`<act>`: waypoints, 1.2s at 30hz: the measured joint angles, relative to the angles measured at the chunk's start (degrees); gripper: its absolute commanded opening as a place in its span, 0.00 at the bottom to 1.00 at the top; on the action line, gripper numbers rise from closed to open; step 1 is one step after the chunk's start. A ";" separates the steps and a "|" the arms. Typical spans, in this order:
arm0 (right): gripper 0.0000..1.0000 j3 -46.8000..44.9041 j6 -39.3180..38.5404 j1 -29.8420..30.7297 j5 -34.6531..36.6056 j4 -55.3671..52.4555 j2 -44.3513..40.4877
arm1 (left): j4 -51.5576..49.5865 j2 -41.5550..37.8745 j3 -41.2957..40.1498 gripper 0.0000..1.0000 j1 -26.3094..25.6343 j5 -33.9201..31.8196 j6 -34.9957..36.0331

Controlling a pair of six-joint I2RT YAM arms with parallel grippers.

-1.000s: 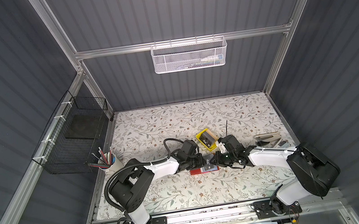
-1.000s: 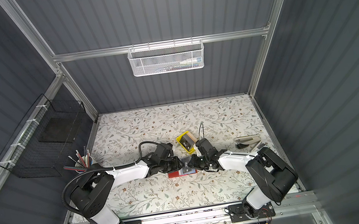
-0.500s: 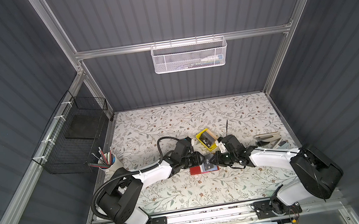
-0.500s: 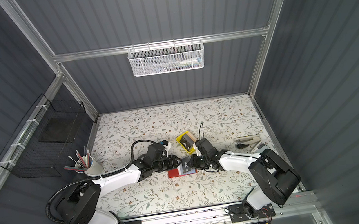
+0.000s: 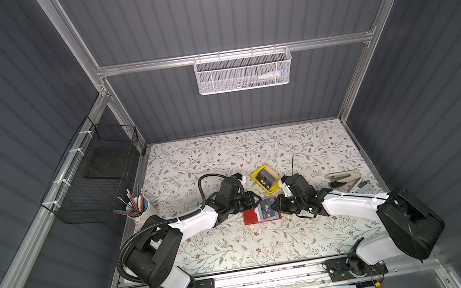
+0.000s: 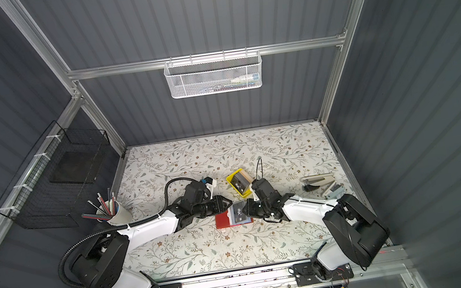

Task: Insert credit cards into a card holder
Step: Flip over the card slot in the card holder.

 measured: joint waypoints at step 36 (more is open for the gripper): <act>0.32 8.87 -0.04 7.06 3.74 -4.11 2.62 | 0.07 -7.74 -4.61 0.40 2.67 1.14 2.40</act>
